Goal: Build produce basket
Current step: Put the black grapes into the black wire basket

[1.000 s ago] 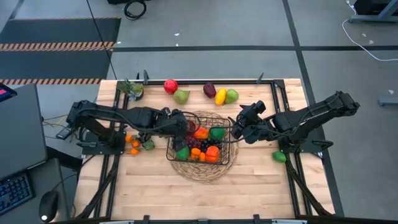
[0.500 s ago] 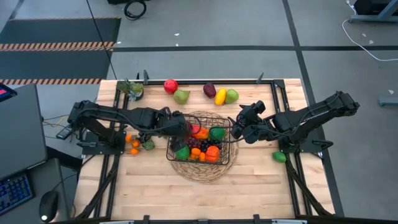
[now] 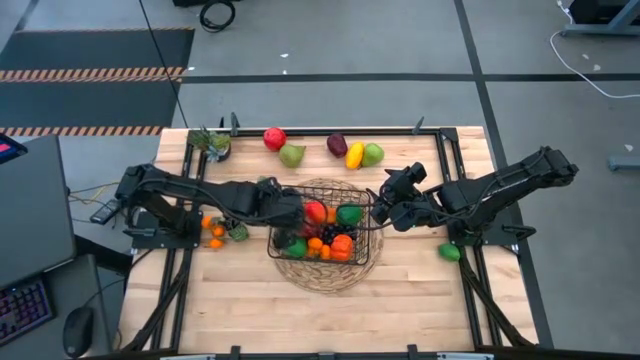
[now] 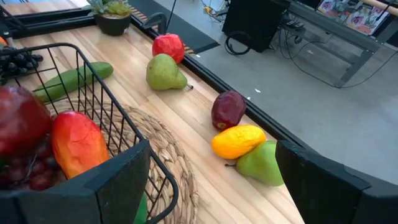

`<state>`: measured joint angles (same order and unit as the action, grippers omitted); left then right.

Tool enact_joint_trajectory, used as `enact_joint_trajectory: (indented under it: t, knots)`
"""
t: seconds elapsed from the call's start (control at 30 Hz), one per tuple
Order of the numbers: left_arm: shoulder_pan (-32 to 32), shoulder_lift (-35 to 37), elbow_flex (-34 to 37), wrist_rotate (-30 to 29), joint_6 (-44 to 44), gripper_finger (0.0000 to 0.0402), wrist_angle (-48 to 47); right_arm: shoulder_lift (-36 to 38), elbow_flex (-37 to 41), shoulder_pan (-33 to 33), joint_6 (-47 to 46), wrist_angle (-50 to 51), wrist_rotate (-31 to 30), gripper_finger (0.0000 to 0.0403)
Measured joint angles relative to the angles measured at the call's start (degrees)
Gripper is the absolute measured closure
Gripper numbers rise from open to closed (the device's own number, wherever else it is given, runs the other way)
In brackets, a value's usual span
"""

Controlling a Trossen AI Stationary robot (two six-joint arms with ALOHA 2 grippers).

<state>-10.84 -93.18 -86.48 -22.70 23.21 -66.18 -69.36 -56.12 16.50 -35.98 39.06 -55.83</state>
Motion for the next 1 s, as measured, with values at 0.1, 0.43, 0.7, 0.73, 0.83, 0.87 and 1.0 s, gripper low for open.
enact_joint_trajectory:
  t: [0.1,0.43,0.7,0.73,0.83,0.87,1.0]
  knots:
    - [0.0,1.9,0.0,0.0,-0.1,0.0009,-4.5,0.0,0.0,0.0,0.0,0.0,0.0,0.0053]
    - [-0.8,5.6,-0.1,2.2,9.4,0.0010,-19.3,0.0,0.0,0.0,-0.1,-0.4,0.0,0.0053]
    - [-2.5,5.6,-0.1,9.1,10.7,0.0010,-21.5,0.0,0.0,0.0,-0.3,-0.9,1.7,0.0053]
    - [-2.5,5.6,-0.1,10.3,10.8,0.0010,-21.5,0.0,0.0,0.0,-0.3,-0.9,1.8,0.0053]
    - [-2.6,5.6,-0.1,11.4,10.8,0.0010,-21.5,0.0,0.0,0.0,-0.3,-1.1,2.3,0.0053]
    - [-2.6,5.6,0.2,11.4,10.9,0.0010,-21.2,0.0,0.0,0.0,-0.3,-1.2,2.6,0.0053]
    - [-2.5,6.9,5.5,12.3,11.7,0.0010,-17.7,0.0,0.0,0.0,-0.4,-1.6,3.4,0.0053]
